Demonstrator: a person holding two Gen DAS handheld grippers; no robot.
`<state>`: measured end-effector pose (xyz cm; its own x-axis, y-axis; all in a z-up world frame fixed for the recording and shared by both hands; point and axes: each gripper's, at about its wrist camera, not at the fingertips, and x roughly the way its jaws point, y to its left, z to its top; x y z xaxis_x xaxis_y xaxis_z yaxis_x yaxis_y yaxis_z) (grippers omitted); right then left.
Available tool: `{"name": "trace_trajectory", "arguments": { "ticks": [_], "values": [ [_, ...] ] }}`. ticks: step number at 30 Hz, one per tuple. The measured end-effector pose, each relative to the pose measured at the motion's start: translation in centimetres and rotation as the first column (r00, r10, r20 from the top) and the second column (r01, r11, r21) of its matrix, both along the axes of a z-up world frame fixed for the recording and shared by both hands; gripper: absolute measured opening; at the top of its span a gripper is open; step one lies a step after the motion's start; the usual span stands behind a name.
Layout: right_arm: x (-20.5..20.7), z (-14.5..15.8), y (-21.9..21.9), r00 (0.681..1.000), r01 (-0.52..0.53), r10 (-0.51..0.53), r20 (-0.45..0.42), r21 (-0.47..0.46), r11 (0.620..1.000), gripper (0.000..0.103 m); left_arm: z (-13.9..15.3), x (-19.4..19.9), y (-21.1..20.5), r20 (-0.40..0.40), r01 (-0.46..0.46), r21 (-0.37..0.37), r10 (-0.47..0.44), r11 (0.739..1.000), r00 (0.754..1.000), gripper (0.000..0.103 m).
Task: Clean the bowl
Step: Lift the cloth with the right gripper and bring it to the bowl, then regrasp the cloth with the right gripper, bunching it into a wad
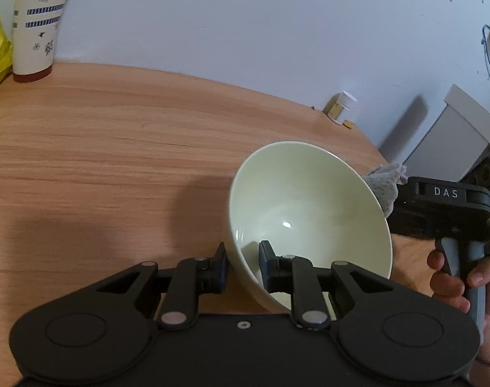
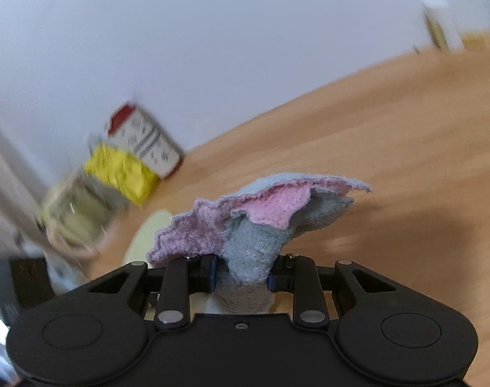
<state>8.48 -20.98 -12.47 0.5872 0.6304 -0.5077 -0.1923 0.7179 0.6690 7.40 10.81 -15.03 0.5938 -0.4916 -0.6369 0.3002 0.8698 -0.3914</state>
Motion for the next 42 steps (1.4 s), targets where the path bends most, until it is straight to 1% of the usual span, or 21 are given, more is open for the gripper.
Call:
{"name": "trace_trajectory", "arguments": {
  "ticks": [3,4,7,8,10,13,15,16,17,21,26,28,30,32,33,34,37,40,42],
  "values": [
    [-0.2,-1.8,-0.6,0.996,0.070,-0.062,-0.064,0.138,0.988,0.030,-0.1,0.1,-0.1,0.007,-0.004,-0.006,0.004,1.000,1.000,0.020],
    [-0.3,-2.4,-0.6,0.994,0.086,-0.074,-0.080,0.161,0.983,0.030,-0.1,0.0,-0.3,0.012,-0.006,-0.006,0.006,1.000,1.000,0.020],
    [-0.4,-3.1,-0.1,0.992,0.093,-0.079,-0.094,0.154,0.984,0.028,-0.2,0.0,-0.5,0.018,0.001,-0.008,-0.001,1.000,1.000,0.020],
    [-0.4,-3.5,0.3,0.991,0.088,-0.072,-0.112,0.140,0.986,0.028,-0.2,0.0,-0.5,0.017,0.001,-0.010,-0.001,1.000,1.000,0.020],
    [-0.4,-3.7,0.3,0.991,0.084,-0.068,-0.117,0.140,0.987,0.028,-0.2,0.1,-0.6,0.013,0.005,-0.016,-0.005,1.000,1.000,0.020],
    [-0.4,-3.3,-0.1,0.992,0.082,-0.065,-0.110,0.157,0.984,0.028,-0.1,-0.2,-0.8,0.029,0.022,-0.005,-0.022,1.000,0.999,0.019],
    [-0.5,-2.2,-1.0,0.994,0.093,-0.077,-0.082,0.223,0.970,0.028,-0.1,-0.2,-1.0,0.032,0.033,-0.008,-0.032,0.999,0.999,0.018],
    [-0.5,-2.1,-1.2,0.994,0.096,-0.080,-0.078,0.232,0.968,0.028,-0.1,-0.3,-1.2,0.037,0.039,-0.011,-0.039,0.999,0.999,0.018],
    [-0.5,-1.5,-1.5,0.994,0.101,-0.086,-0.068,0.269,0.958,0.028,-0.1,-0.3,-1.4,0.042,0.043,-0.012,-0.042,0.999,0.998,0.018],
    [-0.1,-1.0,-1.3,0.994,0.096,-0.079,-0.073,0.278,0.956,0.028,-0.1,-0.4,-1.9,0.054,0.043,-0.008,-0.042,0.999,0.998,0.018],
    [0.1,-3.5,-1.1,0.977,0.138,-0.075,-0.198,0.327,0.935,0.028,-0.1,-0.5,-2.2,0.056,0.052,-0.011,-0.051,0.999,0.997,0.019],
    [0.3,-5.2,-1.2,0.960,0.172,-0.069,-0.271,0.378,0.910,0.027,-0.1,-0.5,-2.2,0.061,0.054,-0.006,-0.054,0.999,0.997,0.020],
    [0.2,-5.8,-1.3,0.958,0.175,-0.064,-0.278,0.396,0.901,0.026,-0.2,-0.5,-2.2,0.058,0.055,-0.010,-0.054,0.998,0.997,0.020],
    [0.2,-5.7,-1.4,0.957,0.174,-0.059,-0.284,0.401,0.899,0.027,-0.1,-0.4,-2.2,0.055,0.057,-0.008,-0.057,0.998,0.997,0.020],
    [0.3,-5.6,-1.4,0.957,0.173,-0.057,-0.285,0.400,0.900,0.027,-0.1,-0.3,-2.2,0.051,0.058,-0.005,-0.058,0.998,0.997,0.020],
    [0.3,-5.2,-1.4,0.960,0.161,-0.055,-0.273,0.386,0.908,0.027,0.0,-0.3,-2.1,0.045,0.057,-0.005,-0.056,0.998,0.997,0.019],
    [0.6,-3.5,-1.6,0.970,0.129,-0.062,-0.234,0.284,0.950,0.027,0.4,-0.2,-2.0,0.032,0.045,-0.003,-0.044,0.999,0.998,0.016],
    [0.5,-0.6,-2.1,0.987,0.097,-0.083,-0.140,0.097,0.991,0.028,1.1,0.1,-2.0,0.041,0.047,0.013,-0.048,0.999,0.998,0.016],
    [0.3,0.8,-2.2,0.993,0.069,-0.069,-0.092,-0.004,0.998,0.029,1.2,0.2,-2.0,0.028,0.040,0.011,-0.040,0.999,0.999,0.016]
  ]
}}
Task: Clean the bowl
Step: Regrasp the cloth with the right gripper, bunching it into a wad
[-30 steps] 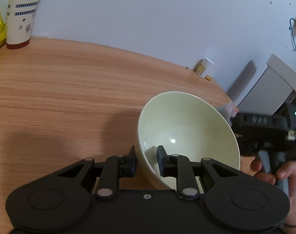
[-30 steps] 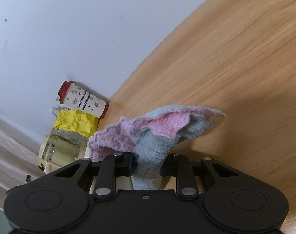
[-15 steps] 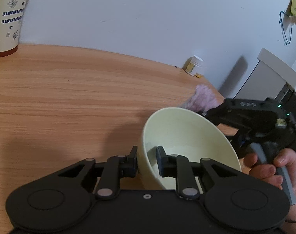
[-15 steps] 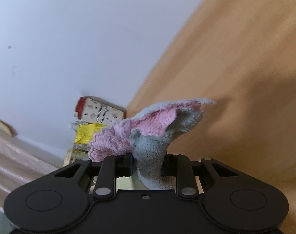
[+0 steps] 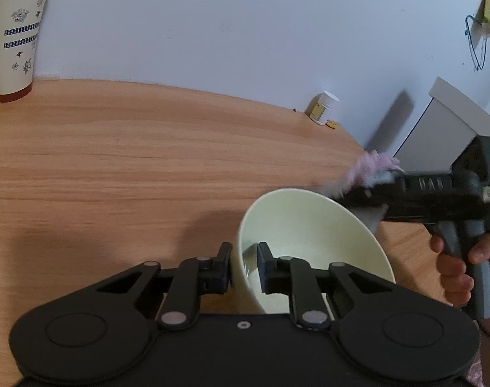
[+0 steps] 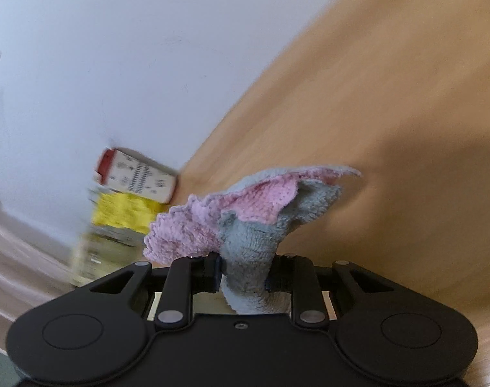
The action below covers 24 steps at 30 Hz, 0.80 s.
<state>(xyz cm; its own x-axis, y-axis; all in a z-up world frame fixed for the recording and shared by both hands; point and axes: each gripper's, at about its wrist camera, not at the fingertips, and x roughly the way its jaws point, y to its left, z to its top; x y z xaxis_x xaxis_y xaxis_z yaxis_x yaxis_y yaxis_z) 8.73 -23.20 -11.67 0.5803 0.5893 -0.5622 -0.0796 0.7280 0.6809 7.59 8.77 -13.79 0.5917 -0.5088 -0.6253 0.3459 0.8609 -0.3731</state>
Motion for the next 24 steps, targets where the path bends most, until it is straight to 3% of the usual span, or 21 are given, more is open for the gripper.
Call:
{"name": "trace_trajectory", "arguments": {
  "ticks": [2,3,4,6,8,9,10,11,12,13,14,16,22,24],
  "values": [
    [-0.3,2.0,0.6,0.997,-0.066,0.074,0.033,-0.198,0.978,0.030,0.1,0.1,-0.2,-0.015,-0.005,0.008,0.005,1.000,1.000,0.016],
    [-0.4,2.3,1.0,0.995,-0.080,0.092,0.038,-0.245,0.966,0.034,0.1,0.2,-0.2,-0.023,-0.008,0.010,0.008,1.000,1.000,0.016],
    [-0.7,2.9,2.5,0.985,-0.138,0.166,0.038,-0.391,0.910,0.039,0.2,0.2,-0.3,-0.026,-0.008,0.012,0.009,1.000,1.000,0.017],
    [-1.1,2.8,3.0,0.981,-0.158,0.194,0.029,-0.468,0.870,0.051,0.4,0.1,-0.3,-0.028,-0.013,0.021,0.014,1.000,1.000,0.017],
    [-1.9,3.0,5.1,0.961,-0.210,0.276,0.014,-0.612,0.762,0.062,0.8,0.0,-0.2,-0.024,-0.023,0.019,0.024,1.000,0.999,0.020],
    [-2.9,2.8,4.2,0.958,-0.214,0.286,0.016,-0.624,0.752,0.072,0.9,-0.1,-0.1,-0.024,-0.029,0.018,0.029,0.999,0.999,0.021],
    [-3.5,3.3,5.3,0.947,-0.216,0.321,0.016,-0.707,0.674,0.083,1.1,-0.1,0.0,-0.025,-0.032,0.022,0.033,0.999,0.999,0.021],
    [-3.9,3.8,5.7,0.941,-0.209,0.338,0.021,-0.750,0.628,0.084,1.4,-0.2,0.0,-0.025,-0.037,0.032,0.038,0.999,0.999,0.022],
    [-4.3,4.2,6.2,0.935,-0.199,0.355,0.026,-0.788,0.583,0.084,1.6,-0.3,0.0,-0.025,-0.041,0.038,0.042,0.998,0.999,0.023],
    [-4.6,4.5,6.0,0.933,-0.198,0.358,0.026,-0.794,0.574,0.084,1.8,-0.4,0.0,-0.024,-0.043,0.044,0.044,0.998,0.999,0.027],
    [-5.3,5.5,6.3,0.920,-0.187,0.391,0.027,-0.847,0.498,0.084,2.1,-0.6,0.1,-0.021,-0.039,0.046,0.040,0.998,0.999,0.033],
    [-5.8,6.5,6.9,0.909,-0.169,0.416,0.028,-0.887,0.429,0.085,2.6,-1.1,0.1,-0.012,-0.033,0.041,0.034,0.999,0.999,0.039],
    [-8.8,8.6,6.0,0.861,-0.151,0.508,0.033,-0.937,0.316,0.091,3.1,-2.2,-0.2,-0.021,-0.020,0.082,0.022,0.996,1.000,0.039],
    [-9.3,9.1,5.6,0.842,-0.156,0.537,0.042,-0.935,0.319,0.091,3.0,-2.2,-0.2,-0.041,-0.019,0.081,0.022,0.997,0.999,0.039]
  ]
}}
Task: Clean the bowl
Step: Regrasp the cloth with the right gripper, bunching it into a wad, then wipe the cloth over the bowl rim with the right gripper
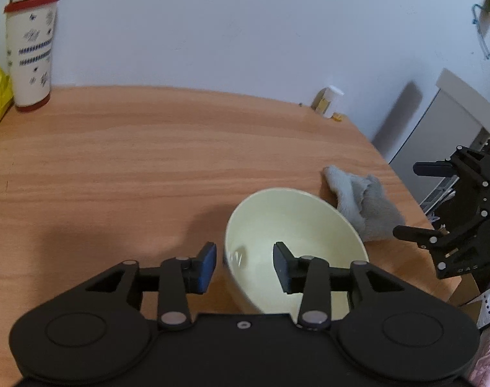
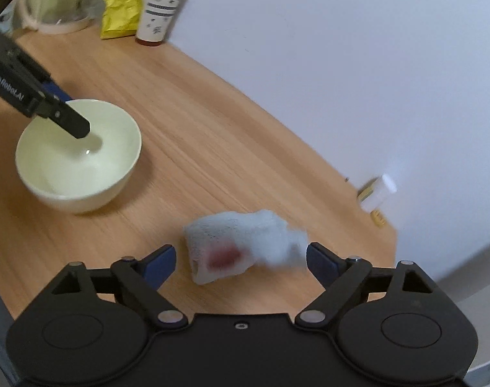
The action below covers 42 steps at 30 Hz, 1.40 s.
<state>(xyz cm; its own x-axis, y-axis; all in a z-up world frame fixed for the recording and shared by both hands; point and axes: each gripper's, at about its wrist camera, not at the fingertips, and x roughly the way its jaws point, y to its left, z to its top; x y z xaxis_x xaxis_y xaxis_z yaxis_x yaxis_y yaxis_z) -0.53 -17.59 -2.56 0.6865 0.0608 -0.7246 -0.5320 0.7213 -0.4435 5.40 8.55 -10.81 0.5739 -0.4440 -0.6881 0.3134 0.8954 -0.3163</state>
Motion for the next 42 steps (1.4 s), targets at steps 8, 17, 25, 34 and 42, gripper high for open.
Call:
{"name": "trace_trajectory", "arguments": {
  "ticks": [8,17,25,34,42],
  "values": [
    [2.8,-2.4,-0.5,0.993,-0.047,0.051,-0.106,0.041,0.998,0.091,-0.8,-0.1,0.6,-0.048,-0.014,-0.062,0.011,0.998,0.999,0.039],
    [8.6,-4.1,-2.7,0.952,0.099,-0.022,-0.304,0.242,0.965,0.090,-1.4,0.2,0.9,-0.069,-0.026,-0.090,0.020,0.996,0.997,0.029],
    [9.3,-4.6,-3.4,0.947,0.122,-0.023,-0.321,0.292,0.949,0.086,-2.1,0.7,0.8,-0.115,-0.014,-0.085,0.005,0.996,0.993,0.025],
    [8.8,-3.3,-4.3,0.956,0.145,-0.056,-0.288,0.296,0.944,0.036,-2.8,1.2,-0.2,-0.103,-0.002,-0.042,-0.003,0.999,0.995,0.016],
    [8.0,-2.3,-5.0,0.941,0.206,0.020,-0.339,0.615,0.761,0.027,-3.1,0.5,-0.4,-0.065,-0.002,-0.040,-0.001,0.999,0.998,0.013]
  ]
}}
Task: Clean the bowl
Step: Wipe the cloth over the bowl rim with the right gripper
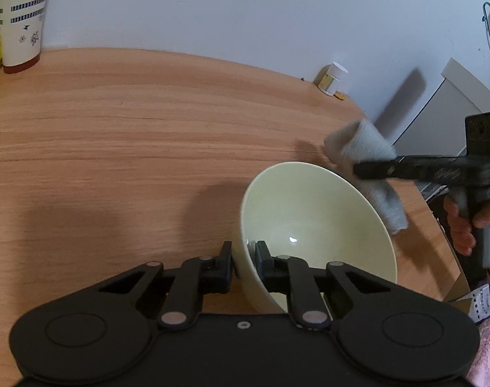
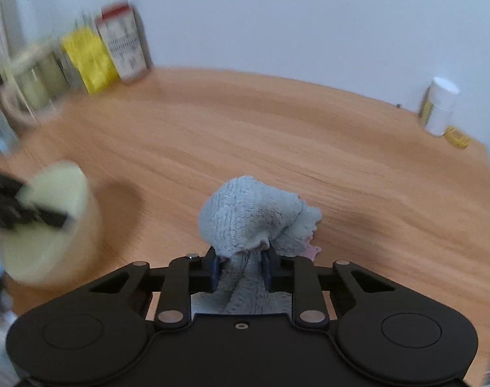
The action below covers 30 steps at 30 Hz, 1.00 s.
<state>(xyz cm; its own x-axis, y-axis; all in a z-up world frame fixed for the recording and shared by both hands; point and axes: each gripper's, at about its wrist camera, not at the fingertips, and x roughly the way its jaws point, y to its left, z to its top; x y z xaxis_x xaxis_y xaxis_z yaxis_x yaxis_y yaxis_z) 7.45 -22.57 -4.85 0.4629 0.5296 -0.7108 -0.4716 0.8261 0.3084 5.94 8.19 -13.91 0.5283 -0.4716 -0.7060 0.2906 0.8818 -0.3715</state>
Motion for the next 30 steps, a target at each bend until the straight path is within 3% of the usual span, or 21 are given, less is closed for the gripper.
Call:
{"name": "trace_trajectory", "arguments": {
  "ticks": [2,3,4,7,11,14,22,28,30],
  "values": [
    [-0.2,0.2,-0.3,1.000,0.020,-0.017,-0.020,0.162,0.987,0.027,-0.1,-0.2,0.1,0.004,-0.013,-0.017,0.013,1.000,1.000,0.013],
    [-0.4,0.0,-0.5,0.998,0.038,-0.026,-0.049,0.285,0.958,0.027,-0.2,-0.3,0.2,0.007,-0.016,-0.026,0.017,1.000,1.000,0.013],
    [-0.4,-0.1,-0.6,0.998,0.042,-0.028,-0.052,0.298,0.954,0.027,-0.3,-0.4,0.3,0.012,-0.020,-0.037,0.020,0.999,1.000,0.013],
    [-0.3,-1.7,-1.1,0.986,0.149,-0.094,-0.137,0.475,0.867,0.027,-0.7,-0.9,1.0,0.020,-0.038,-0.078,0.039,0.996,0.999,0.013],
    [-0.2,-4.9,-1.7,0.948,0.298,-0.148,-0.281,0.627,0.720,0.027,-1.3,-1.7,1.7,0.034,-0.055,-0.121,0.060,0.991,0.998,0.013],
    [-0.4,-6.6,-0.6,0.938,0.317,-0.115,-0.328,0.673,0.668,0.027,-1.6,-1.9,2.2,0.027,-0.066,-0.148,0.071,0.987,0.997,0.014],
    [-0.4,-8.6,2.0,0.923,0.330,-0.067,-0.378,0.694,0.640,0.027,-2.0,-2.2,2.6,0.028,-0.088,-0.179,0.095,0.980,0.995,0.014],
    [0.2,-9.6,1.4,0.903,0.369,-0.084,-0.422,0.661,0.653,0.027,-2.1,-2.7,2.6,0.049,-0.085,-0.172,0.095,0.981,0.994,0.015],
    [0.3,-10.2,1.3,0.901,0.371,-0.096,-0.424,0.634,0.678,0.027,-2.0,-2.7,2.7,0.052,-0.082,-0.171,0.092,0.982,0.994,0.015]
  ]
}}
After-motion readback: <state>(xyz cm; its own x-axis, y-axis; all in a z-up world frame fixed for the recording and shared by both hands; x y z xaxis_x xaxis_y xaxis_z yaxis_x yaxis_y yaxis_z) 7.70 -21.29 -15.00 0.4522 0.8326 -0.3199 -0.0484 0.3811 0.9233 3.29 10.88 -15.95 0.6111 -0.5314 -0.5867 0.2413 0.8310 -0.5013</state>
